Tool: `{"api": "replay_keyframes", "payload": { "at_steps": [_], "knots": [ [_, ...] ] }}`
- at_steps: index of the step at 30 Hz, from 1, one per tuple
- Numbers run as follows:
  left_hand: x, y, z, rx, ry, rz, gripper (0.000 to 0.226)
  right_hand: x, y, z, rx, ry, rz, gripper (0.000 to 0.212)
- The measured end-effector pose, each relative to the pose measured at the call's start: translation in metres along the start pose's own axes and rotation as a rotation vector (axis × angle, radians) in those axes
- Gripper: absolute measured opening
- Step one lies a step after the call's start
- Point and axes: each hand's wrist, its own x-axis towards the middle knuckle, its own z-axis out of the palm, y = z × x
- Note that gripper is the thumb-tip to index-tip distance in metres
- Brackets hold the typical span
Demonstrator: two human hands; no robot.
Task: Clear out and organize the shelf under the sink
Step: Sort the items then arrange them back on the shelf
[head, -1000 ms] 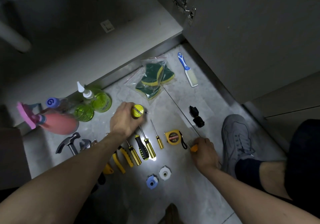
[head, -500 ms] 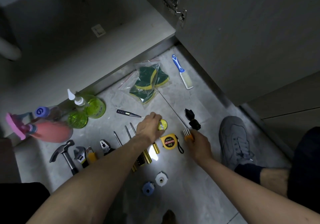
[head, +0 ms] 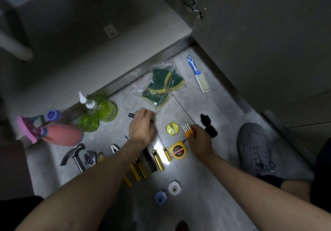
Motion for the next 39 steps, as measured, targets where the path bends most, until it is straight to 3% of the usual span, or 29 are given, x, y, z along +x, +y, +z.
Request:
{"api": "replay_keyframes", "payload": {
  "at_steps": [3, 12, 15, 21, 23, 28, 33, 39],
  "knots": [
    [0.006, -0.021, -0.003, 0.068, -0.075, -0.051, 0.056, 0.01, -0.001, -0.007, -0.03, 0.022, -0.016, 0.032],
    [0.02, -0.032, -0.008, 0.074, -0.192, -0.174, 0.031, 0.019, 0.002, -0.018, -0.015, 0.044, 0.078, 0.022],
    [0.022, -0.012, -0.012, -0.065, -0.104, -0.155, 0.01, 0.017, 0.003, -0.023, 0.124, 0.11, 0.14, 0.004],
    [0.023, 0.069, 0.008, -0.565, -0.196, -0.326, 0.022, 0.012, 0.007, -0.046, 0.205, 0.246, 0.111, 0.013],
    [0.018, 0.091, 0.022, -0.628, -0.257, -0.392, 0.021, 0.011, 0.014, -0.056, 0.189, 0.273, 0.108, 0.012],
    [0.008, 0.111, 0.043, -0.45, -0.34, -0.35, 0.023, 0.009, 0.024, -0.064, 0.158, 0.273, 0.126, 0.012],
    [0.006, 0.108, 0.038, -0.283, -0.327, -0.301, 0.019, 0.01, 0.023, -0.051, 0.133, 0.14, 0.131, 0.011],
    [-0.006, 0.099, 0.019, -0.3, -0.257, -0.263, 0.022, 0.021, 0.002, -0.041, -0.128, 0.098, -0.042, 0.009]
  ]
}}
